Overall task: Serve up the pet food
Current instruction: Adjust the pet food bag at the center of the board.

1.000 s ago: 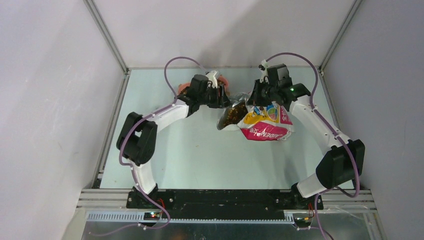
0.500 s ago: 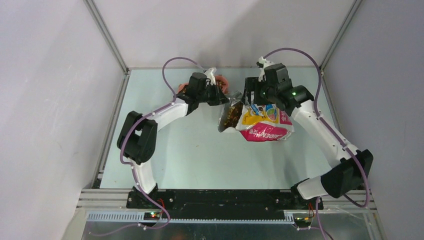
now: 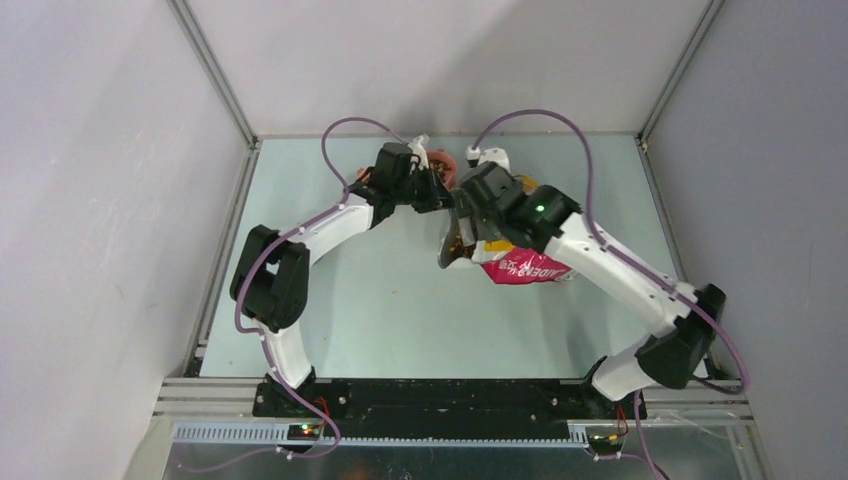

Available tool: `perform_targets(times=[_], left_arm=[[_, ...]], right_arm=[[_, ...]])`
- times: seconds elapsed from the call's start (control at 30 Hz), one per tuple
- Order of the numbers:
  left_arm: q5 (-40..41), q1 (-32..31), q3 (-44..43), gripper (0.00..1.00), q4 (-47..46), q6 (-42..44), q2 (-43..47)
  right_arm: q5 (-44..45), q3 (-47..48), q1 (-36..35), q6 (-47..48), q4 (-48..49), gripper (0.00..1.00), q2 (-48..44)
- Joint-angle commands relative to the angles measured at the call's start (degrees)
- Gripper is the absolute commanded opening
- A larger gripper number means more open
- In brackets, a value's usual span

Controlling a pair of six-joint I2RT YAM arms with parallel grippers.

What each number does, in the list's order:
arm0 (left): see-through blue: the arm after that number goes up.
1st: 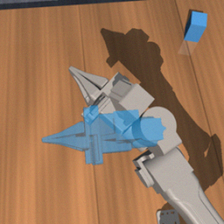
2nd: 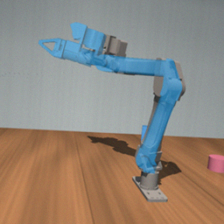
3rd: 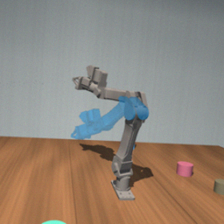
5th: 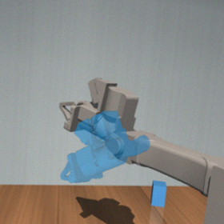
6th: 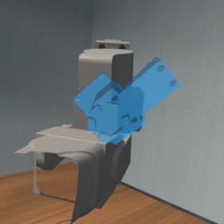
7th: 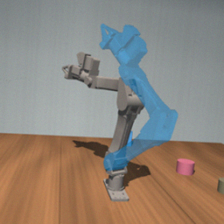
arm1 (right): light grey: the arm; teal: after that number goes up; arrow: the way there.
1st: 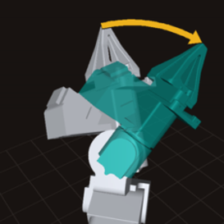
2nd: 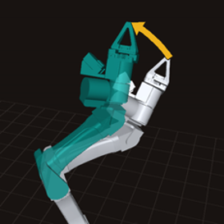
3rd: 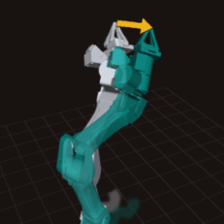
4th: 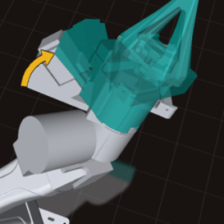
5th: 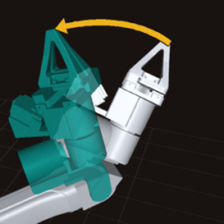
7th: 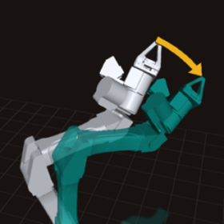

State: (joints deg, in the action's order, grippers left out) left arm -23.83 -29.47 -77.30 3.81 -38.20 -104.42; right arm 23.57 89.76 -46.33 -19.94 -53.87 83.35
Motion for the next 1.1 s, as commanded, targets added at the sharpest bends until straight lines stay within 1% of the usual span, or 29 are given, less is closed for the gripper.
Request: perform_targets(times=[0.0, 0.1, 0.23, 0.3, 0.33, 0.37, 0.4, 0.43, 0.5, 0.57, 0.6, 0.63, 0.67, 0.7, 0.87, 0.97, 1.0, 1.07], left_arm=[[-5.1, 0.03, -5.5, 0.0, -4.18, -1.74, 5.15], [-4.67, 0.07, -6.14, 0.0, -1.16, -0.69, 5.12], [-3.65, 0.25, -7.79, 0.0, 1.27, 0.68, 4.86], [-3.29, 0.52, -8.49, 0.0, 2.08, 0.82, 4.72], [-3.05, 0.63, -8.75, 0.0, 2.39, 0.79, 4.57], [-2.92, 0.93, -9.34, 0.0, 3.12, 0.76, 4.4], [-2.76, 1.05, -9.62, 0.0, 3.43, 0.76, 4.36], [-2.69, 1.41, -10.11, 0.0, 3.78, 0.53, 4.21], [-2.73, 2.03, -10.65, 0.0, 4.0, -0.03, 4.14], [-3.19, 2.76, -11.25, 0.0, 4.37, -0.63, 4.27], [-3.43, 3.24, -11.45, 0.0, 4.54, -1.0, 4.42], [-3.79, 3.53, -11.75, 0.0, 4.71, -1.09, 4.69], [-4.0, 3.98, -12.09, 0.0, 5.2, -1.1, 5.11], [-4.37, 4.25, -12.18, 0.0, 5.52, -1.01, 5.42], [-5.57, 5.25, -11.85, 0.0, 10.08, 2.43, 9.17], [-6.58, 5.22, -11.63, 0.0, 14.24, 5.57, 11.5], [-6.84, 5.26, -11.47, 0.0, 15.14, 7.12, 12.72], [-6.91, 5.21, -10.92, 0.0, 17.19, 9.2, 15.04]], right_arm=[[11.67, 2.92, -4.75, -5.42, -7.38, 0.8, 5.28], [12.28, 3.18, -5.78, -6.0, -8.15, 0.8, 8.28], [13.93, 4.13, -6.04, -8.9, -13.71, 0.76, 11.38], [13.79, 3.0, -6.11, -9.65, -15.32, 0.71, 11.09], [13.39, 1.68, -6.11, -9.75, -15.53, 0.67, 10.71], [12.36, 1.05, -6.09, -9.67, -15.46, 0.65, 9.8], [11.84, -0.43, -6.06, -9.41, -15.19, 0.6, 9.28], [10.64, -1.06, -6.1, -8.93, -15.07, 0.58, 8.38], [9.02, -2.8, -5.67, -8.23, -15.19, 0.49, 7.71], [7.46, -3.62, -3.98, -7.27, -15.53, 0.29, 6.97], [6.47, -3.64, -3.44, -6.35, -15.67, 0.23, 6.0], [5.9, -3.41, -1.86, -5.82, -15.26, 0.11, 5.36], [5.11, -3.16, -0.88, -4.8, -14.98, 0.04, 3.82], [4.79, -2.52, 1.15, -3.78, -14.45, 0.0, 2.99], [4.63, 0.41, 8.18, 2.27, -10.03, 0.0, -4.46], [2.82, 0.24, 10.15, 7.24, -2.97, 0.0, -10.08], [1.48, 0.11, 11.14, 8.05, -1.58, 0.0, -11.08], [-2.14, -0.37, 12.51, 10.36, 4.26, 0.0, -13.99]])
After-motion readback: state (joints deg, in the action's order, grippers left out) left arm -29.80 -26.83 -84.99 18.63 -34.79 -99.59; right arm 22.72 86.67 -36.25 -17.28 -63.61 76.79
